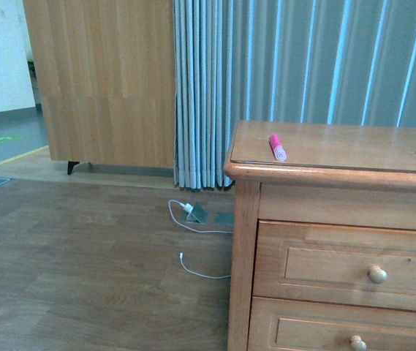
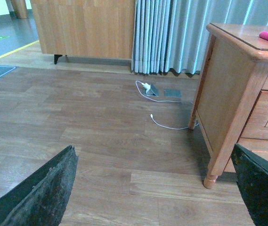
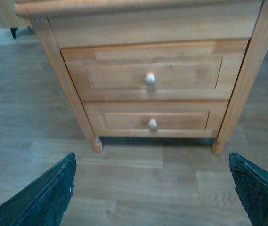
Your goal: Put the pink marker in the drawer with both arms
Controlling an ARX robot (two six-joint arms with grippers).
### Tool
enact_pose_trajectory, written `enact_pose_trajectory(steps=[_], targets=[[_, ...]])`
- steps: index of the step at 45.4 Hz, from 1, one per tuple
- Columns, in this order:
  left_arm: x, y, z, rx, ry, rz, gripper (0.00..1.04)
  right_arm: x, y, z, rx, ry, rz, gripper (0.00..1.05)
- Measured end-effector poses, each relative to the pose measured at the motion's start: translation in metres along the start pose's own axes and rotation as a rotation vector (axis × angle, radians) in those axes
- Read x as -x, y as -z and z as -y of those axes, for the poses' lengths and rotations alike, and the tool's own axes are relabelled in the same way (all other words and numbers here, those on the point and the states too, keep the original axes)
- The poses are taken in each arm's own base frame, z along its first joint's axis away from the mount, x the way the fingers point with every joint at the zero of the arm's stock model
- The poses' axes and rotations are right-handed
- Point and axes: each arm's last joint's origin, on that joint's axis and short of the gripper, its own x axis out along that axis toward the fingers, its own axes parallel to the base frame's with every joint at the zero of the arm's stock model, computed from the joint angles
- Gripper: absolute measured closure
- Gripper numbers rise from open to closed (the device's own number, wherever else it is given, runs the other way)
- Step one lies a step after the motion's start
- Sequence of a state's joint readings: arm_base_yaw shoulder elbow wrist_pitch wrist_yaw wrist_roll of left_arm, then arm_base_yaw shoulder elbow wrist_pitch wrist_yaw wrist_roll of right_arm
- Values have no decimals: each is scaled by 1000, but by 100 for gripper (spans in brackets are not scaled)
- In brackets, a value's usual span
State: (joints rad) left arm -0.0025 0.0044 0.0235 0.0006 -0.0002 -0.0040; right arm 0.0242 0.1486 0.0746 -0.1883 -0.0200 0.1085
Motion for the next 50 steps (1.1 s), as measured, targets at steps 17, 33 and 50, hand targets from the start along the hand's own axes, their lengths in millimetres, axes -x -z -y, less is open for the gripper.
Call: enact_pose_trajectory(steps=[17, 33, 50], targets=[[0, 0, 0, 0, 0, 0, 6, -79, -38, -28, 12, -129, -83, 8], [0, 0, 0, 0, 0, 0, 6, -201, -33, -43, 52, -84, -178, 8], [0, 0, 0, 0, 0, 0, 6, -299, -9, -30, 59, 42, -171, 8]])
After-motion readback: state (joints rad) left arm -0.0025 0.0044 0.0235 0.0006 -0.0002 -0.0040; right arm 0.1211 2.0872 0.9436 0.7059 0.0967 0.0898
